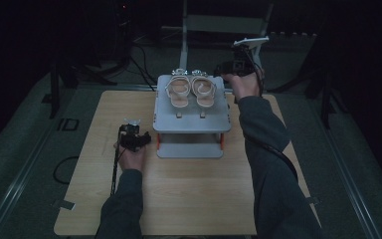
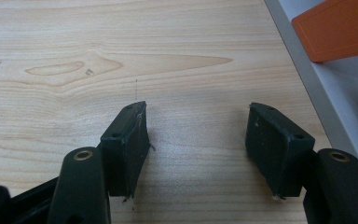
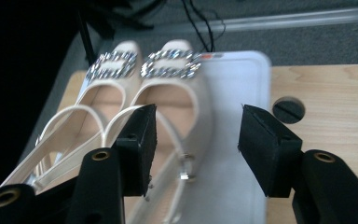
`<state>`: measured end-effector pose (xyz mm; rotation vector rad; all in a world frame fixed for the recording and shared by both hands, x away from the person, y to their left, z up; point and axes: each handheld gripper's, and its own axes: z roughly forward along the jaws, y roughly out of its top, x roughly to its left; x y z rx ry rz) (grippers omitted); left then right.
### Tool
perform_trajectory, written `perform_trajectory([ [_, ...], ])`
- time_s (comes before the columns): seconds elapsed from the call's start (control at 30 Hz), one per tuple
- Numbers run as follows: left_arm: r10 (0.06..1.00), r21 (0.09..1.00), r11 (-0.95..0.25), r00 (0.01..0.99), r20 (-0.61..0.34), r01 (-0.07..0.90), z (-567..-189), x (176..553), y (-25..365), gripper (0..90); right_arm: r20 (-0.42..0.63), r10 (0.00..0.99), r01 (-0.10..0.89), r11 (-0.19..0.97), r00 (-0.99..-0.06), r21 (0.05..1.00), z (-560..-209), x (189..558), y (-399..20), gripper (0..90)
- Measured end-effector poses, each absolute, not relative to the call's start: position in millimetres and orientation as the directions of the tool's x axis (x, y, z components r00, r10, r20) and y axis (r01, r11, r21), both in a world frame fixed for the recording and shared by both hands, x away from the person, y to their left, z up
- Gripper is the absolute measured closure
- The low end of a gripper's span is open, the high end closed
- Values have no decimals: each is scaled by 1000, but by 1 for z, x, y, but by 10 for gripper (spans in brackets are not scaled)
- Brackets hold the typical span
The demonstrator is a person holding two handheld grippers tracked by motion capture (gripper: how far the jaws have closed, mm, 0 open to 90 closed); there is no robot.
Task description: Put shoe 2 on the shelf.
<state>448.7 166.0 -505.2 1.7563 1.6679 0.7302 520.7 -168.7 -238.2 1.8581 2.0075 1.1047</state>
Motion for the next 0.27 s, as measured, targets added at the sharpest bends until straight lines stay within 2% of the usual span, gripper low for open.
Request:
perform_trajectory([
  [0.27,998,745,-28,58,-15,667,-505,449,166,393,379,909,759,-124,-171,639,-253,517,-204,465],
])
